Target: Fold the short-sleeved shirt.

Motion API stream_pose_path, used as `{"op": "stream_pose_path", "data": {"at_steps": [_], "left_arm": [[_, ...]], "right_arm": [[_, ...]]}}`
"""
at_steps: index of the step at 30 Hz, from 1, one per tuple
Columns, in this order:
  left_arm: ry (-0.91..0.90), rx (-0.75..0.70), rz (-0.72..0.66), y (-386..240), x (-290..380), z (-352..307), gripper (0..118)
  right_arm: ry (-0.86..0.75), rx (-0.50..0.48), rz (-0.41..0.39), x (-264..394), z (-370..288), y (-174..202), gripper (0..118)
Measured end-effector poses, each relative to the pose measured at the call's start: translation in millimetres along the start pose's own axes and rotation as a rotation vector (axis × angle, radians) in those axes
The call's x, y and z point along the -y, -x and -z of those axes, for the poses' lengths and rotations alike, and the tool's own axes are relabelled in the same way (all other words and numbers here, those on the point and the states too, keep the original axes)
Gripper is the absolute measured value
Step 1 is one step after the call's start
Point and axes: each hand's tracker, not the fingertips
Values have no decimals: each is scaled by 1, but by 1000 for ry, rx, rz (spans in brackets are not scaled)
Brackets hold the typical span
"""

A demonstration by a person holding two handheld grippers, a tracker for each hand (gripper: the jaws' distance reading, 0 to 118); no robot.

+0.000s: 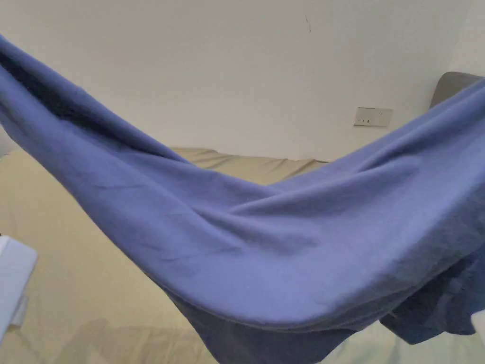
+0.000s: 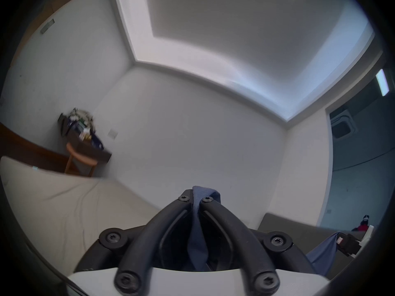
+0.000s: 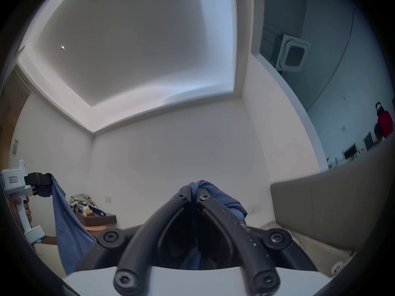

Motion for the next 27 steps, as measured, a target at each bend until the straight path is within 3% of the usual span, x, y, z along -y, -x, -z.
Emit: {"op": "stream_pose_path", "data": {"at_steps": [2, 10, 21, 27], "left_arm": [[-15, 7, 8, -8, -19, 7, 3], [-3, -1, 5, -7, -25, 50, 3], [204, -69, -2, 24, 79, 186, 3], [296, -109, 5, 44, 141, 216, 3]], "right_arm": [[-29, -1, -38, -20, 7, 3, 6], [0, -31, -35, -27, 54, -1, 6], [193, -38, -89, 67, 184, -29, 6], [276, -35, -116, 134, 228, -45, 6]]}}
